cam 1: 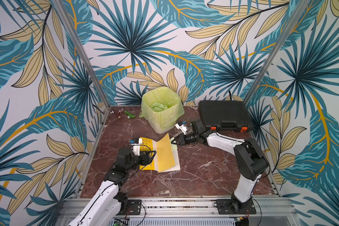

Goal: Peel off the used sticky note
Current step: Turn the page of the book at the center of the board.

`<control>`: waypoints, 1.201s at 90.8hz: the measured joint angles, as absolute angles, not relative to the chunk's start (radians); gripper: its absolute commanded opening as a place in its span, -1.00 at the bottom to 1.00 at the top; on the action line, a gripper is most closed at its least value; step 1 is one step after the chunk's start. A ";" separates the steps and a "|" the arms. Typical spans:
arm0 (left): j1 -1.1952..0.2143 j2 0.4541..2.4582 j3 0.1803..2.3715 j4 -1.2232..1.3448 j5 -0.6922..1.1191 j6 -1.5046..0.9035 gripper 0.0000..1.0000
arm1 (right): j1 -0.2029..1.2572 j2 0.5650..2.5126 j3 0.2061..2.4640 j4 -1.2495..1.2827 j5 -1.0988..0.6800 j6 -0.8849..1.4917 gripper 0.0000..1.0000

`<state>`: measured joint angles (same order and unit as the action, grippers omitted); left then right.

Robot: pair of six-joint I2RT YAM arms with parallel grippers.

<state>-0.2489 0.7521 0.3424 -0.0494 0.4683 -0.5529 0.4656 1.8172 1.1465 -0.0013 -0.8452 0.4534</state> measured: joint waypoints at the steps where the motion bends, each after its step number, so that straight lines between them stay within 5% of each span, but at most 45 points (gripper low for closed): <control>1: -0.249 0.755 0.342 -0.049 0.468 -0.553 0.35 | 0.462 1.813 1.144 -0.002 -0.845 0.453 -1.00; 49: -0.249 0.867 0.343 -0.054 0.400 -0.550 0.31 | 0.486 1.856 1.272 -0.075 -0.797 0.582 -1.00; 109: -0.237 0.835 0.343 -0.173 0.242 -0.561 0.29 | 0.677 2.106 1.435 0.258 -0.619 0.916 -1.00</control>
